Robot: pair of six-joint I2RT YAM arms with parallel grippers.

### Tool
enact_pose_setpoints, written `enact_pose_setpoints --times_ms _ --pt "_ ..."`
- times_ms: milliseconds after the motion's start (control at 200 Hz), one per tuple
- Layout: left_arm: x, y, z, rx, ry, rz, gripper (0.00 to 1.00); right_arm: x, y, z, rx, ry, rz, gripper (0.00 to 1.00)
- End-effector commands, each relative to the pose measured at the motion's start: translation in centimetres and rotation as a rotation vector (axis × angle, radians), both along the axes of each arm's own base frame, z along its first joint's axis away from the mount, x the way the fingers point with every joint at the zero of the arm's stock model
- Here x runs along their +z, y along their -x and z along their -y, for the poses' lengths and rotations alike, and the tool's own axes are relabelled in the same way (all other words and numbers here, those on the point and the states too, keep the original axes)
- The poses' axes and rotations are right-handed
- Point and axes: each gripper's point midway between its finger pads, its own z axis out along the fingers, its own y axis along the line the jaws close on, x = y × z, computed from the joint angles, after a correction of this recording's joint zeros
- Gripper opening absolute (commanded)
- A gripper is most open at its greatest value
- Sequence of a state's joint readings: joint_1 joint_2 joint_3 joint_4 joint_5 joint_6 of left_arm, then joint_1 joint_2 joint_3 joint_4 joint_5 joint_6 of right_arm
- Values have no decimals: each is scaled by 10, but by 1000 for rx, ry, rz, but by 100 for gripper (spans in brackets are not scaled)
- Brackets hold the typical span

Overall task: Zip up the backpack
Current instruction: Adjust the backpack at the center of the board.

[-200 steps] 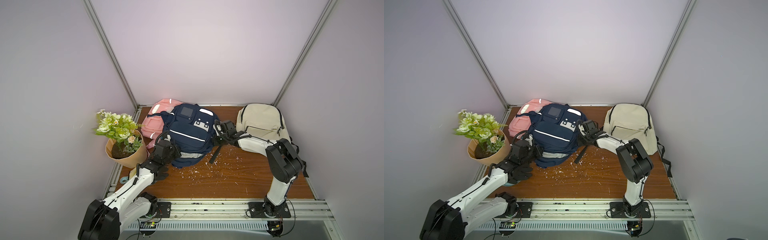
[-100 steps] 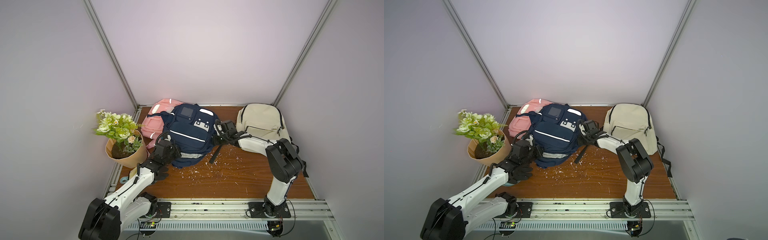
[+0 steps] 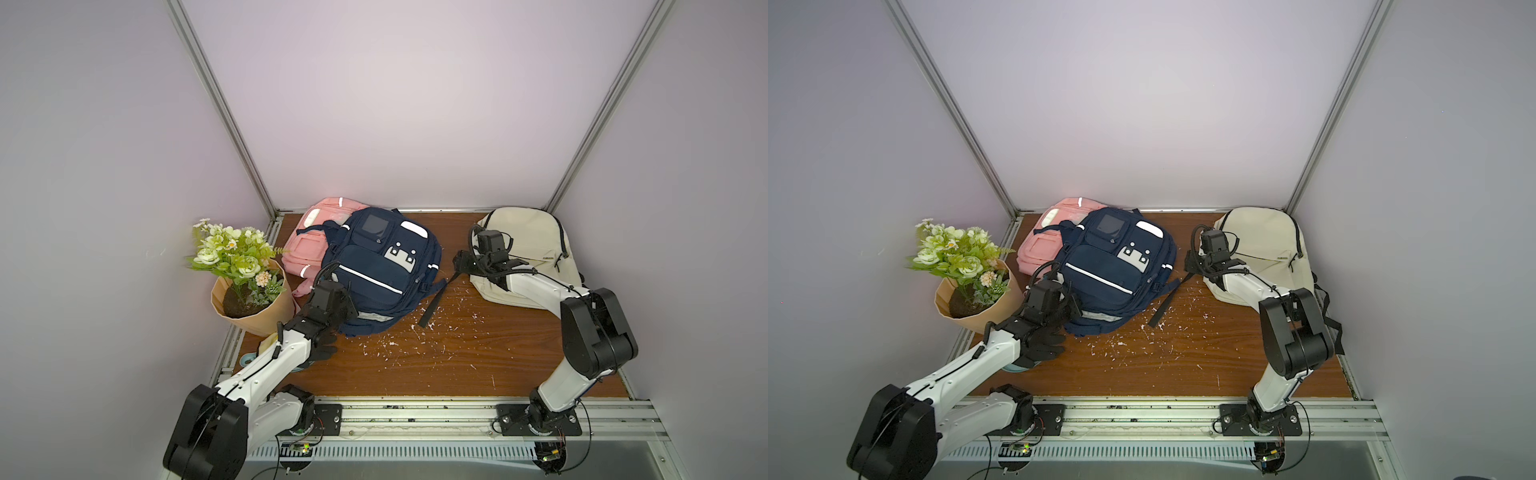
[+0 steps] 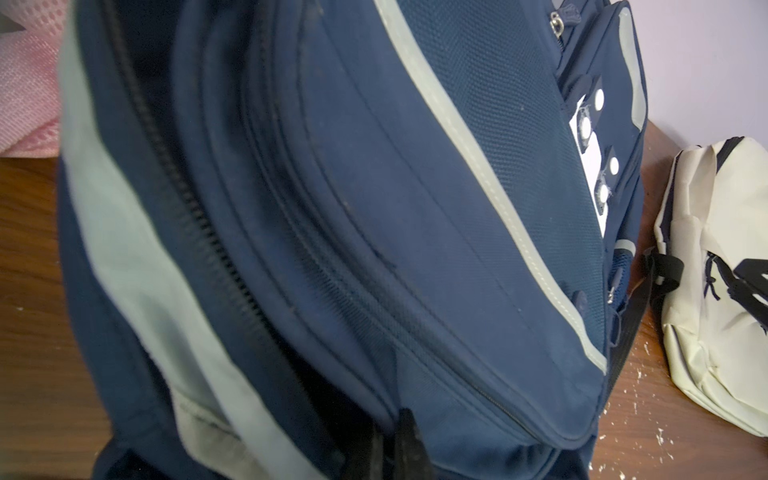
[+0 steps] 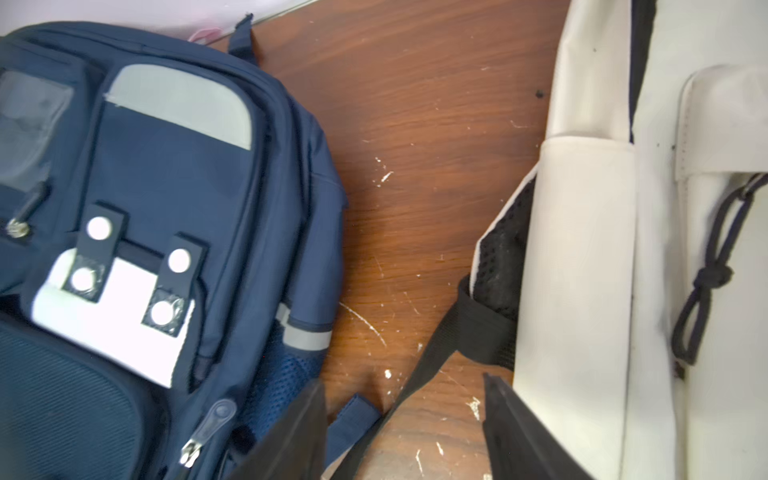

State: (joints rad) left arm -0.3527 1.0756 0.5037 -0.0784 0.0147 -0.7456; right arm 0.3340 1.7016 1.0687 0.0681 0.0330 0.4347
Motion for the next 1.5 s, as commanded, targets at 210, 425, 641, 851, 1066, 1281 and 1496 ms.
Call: enact_pose_setpoints --times_ms 210,425,641,851,1066,1281,1496 --pt "-13 7 -16 34 -75 -38 0 -2 -34 -54 69 -95 -1 68" --pt "-16 7 -17 35 -77 -42 0 -45 -49 -61 54 -48 -81 66" --pt "-16 3 -15 33 -77 -43 0 -47 -44 -97 146 -35 -82 45" --pt "-12 -2 -20 55 -107 -33 0 -9 -33 -85 106 -39 -7 7" --pt "9 -18 -20 68 -119 17 0 53 -5 -55 41 -37 109 0" --pt "41 -45 -25 118 -159 88 0 102 32 -15 -51 -3 209 0" --pt "66 -97 -13 130 -178 143 0 121 79 38 -214 6 252 0"
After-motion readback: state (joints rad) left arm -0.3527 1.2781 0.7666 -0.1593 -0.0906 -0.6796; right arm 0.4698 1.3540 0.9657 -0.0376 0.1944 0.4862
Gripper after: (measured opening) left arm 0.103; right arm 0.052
